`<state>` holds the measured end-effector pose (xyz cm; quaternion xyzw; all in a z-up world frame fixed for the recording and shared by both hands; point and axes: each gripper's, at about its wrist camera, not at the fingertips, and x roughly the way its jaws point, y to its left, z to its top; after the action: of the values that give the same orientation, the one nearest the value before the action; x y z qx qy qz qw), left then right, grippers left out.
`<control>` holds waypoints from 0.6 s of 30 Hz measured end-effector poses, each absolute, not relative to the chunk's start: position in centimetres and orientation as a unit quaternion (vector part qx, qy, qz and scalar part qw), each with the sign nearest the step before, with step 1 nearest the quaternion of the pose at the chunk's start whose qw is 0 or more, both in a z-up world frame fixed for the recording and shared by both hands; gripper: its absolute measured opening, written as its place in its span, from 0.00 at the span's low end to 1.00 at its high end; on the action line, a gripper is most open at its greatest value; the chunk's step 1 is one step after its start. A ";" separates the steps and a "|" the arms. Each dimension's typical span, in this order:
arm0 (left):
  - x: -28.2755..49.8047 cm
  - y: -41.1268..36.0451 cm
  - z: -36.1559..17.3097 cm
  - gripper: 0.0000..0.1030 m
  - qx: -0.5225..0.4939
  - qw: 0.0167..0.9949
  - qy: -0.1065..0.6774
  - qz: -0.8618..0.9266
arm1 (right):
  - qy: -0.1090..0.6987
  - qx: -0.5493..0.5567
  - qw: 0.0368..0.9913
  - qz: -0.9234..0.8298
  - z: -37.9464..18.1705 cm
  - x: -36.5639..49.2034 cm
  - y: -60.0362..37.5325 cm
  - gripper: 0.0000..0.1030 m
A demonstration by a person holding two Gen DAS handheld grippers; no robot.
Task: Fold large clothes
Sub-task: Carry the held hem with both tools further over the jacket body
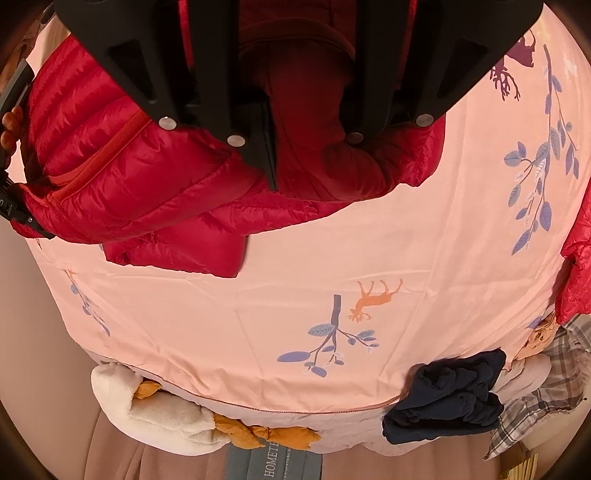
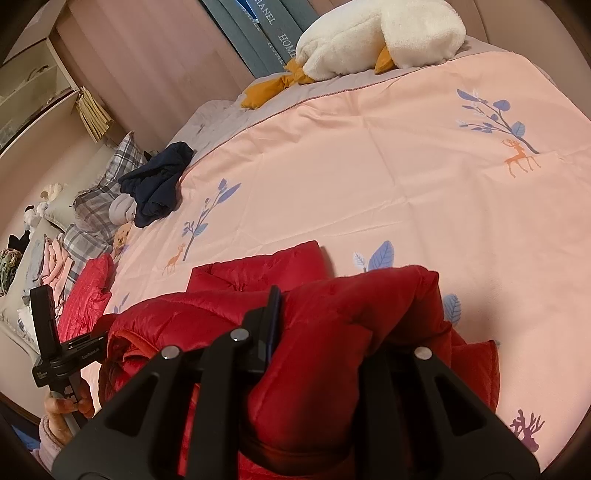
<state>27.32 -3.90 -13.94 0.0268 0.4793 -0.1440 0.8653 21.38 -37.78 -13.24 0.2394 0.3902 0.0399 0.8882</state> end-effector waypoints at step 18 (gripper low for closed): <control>27.7 -3.9 -14.3 0.22 0.021 0.864 0.483 -0.144 | 0.390 0.263 0.881 0.048 -13.7 21.5 -37.8 0.32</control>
<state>27.67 -3.91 -14.29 0.0213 0.4828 -0.1439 0.8636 21.46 -37.76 -13.73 0.2633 0.3905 0.0477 0.8809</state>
